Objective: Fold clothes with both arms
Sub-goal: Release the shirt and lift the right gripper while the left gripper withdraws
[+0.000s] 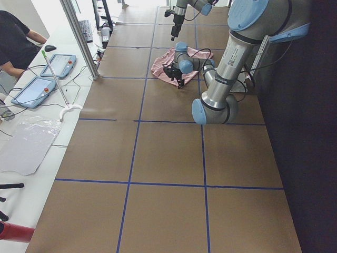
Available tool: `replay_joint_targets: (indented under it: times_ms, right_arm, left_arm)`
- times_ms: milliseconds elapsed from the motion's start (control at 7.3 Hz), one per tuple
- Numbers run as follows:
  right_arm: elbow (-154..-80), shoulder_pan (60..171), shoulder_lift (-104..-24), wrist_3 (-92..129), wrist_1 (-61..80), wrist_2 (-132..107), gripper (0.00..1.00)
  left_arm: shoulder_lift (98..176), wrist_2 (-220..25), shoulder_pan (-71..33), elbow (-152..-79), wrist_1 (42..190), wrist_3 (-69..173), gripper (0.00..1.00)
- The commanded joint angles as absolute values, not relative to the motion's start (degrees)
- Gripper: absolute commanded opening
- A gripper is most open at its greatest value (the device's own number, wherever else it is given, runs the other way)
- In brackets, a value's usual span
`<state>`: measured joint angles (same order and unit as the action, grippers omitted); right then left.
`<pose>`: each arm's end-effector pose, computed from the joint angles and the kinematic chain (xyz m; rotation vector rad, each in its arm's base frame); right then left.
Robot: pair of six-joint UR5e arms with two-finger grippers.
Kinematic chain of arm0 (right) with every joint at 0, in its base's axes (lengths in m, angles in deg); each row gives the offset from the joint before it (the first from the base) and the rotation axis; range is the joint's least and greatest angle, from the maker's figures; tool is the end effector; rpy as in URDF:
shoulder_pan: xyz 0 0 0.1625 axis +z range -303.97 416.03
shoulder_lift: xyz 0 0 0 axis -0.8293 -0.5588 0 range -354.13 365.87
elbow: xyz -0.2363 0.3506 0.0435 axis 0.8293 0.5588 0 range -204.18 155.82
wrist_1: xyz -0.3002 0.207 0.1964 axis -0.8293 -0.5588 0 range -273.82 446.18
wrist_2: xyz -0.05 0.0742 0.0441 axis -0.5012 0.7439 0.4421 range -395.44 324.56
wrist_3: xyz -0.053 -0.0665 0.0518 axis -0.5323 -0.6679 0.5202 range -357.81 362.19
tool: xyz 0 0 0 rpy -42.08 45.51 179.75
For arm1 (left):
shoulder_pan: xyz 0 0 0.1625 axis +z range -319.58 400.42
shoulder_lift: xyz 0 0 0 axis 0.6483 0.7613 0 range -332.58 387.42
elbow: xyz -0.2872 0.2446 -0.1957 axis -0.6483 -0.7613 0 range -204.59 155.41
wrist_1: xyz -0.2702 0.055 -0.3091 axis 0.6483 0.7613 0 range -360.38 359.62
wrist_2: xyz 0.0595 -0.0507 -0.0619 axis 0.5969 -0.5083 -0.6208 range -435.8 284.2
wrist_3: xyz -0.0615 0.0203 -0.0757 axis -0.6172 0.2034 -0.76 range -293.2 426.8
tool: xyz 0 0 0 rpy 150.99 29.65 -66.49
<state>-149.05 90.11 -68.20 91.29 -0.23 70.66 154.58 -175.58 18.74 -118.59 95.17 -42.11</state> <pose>-0.3552 -0.3679 0.2420 0.0359 -0.9833 0.3988 0.5999 -0.3637 0.2378 -0.1437 0.8301 -0.5971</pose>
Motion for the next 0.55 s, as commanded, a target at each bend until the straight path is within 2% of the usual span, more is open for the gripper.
replay_joint_targets:
  times_ms: [0,137,274,411]
  right_arm:
    - [-148.81,90.30,-67.87,91.31,-0.21,70.73,1.00]
    - [-148.90,90.30,-67.87,91.31,-0.13,70.73,1.00]
    - [-148.90,90.30,-67.87,91.31,-0.12,70.73,1.00]
    - [-148.90,90.39,-67.95,91.31,-0.21,70.73,1.00]
  left_arm:
    - [152.58,-174.94,20.37,-120.74,95.16,-42.54,0.99]
    - [152.75,-174.85,20.81,-120.74,95.16,-43.32,0.99]
    - [153.10,-174.85,21.43,-120.65,95.16,-43.42,0.93]
    - [153.10,-174.85,21.43,-120.65,95.25,-43.42,0.74]
